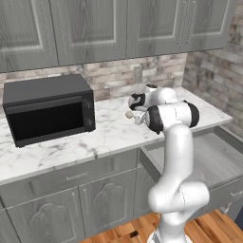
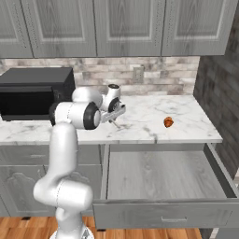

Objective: Pick the dish brush from the drawer and place it on the counter.

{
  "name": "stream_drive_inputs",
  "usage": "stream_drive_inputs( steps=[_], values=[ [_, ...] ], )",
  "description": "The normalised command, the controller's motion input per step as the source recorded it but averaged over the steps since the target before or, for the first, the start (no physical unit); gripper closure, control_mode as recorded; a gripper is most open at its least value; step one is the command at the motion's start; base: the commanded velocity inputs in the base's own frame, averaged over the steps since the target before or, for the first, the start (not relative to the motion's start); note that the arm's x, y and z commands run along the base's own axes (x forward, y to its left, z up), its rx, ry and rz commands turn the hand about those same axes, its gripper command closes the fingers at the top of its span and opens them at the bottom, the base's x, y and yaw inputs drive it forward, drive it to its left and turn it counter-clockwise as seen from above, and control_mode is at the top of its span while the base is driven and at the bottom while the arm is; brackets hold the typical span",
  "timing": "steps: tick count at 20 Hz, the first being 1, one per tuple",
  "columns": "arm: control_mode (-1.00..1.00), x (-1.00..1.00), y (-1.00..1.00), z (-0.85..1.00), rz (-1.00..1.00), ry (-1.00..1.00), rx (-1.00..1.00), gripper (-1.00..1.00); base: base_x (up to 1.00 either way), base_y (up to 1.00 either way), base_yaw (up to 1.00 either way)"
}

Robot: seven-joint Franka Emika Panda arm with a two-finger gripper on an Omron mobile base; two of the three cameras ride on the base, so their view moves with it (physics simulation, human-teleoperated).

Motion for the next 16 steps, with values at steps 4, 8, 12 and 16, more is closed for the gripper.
stream_drive_inputs(
  steps=[4, 8, 12, 16],
  values=[
    [-1.00, -0.02, 0.13, -0.15, -0.08, -0.19, -0.04, -1.00, 0.00, 0.00, 0.00],
    [-1.00, -1.00, 0.00, 0.63, 0.00, -0.29, 0.14, -1.00, 0.00, 0.00, 0.00],
    [-1.00, -1.00, 0.00, 0.72, 0.00, -0.33, 0.12, -1.00, 0.00, 0.00, 0.00],
    [-1.00, -1.00, 0.05, 0.23, 0.00, -0.22, 0.10, -1.00, 0.00, 0.00, 0.00]
  ],
)
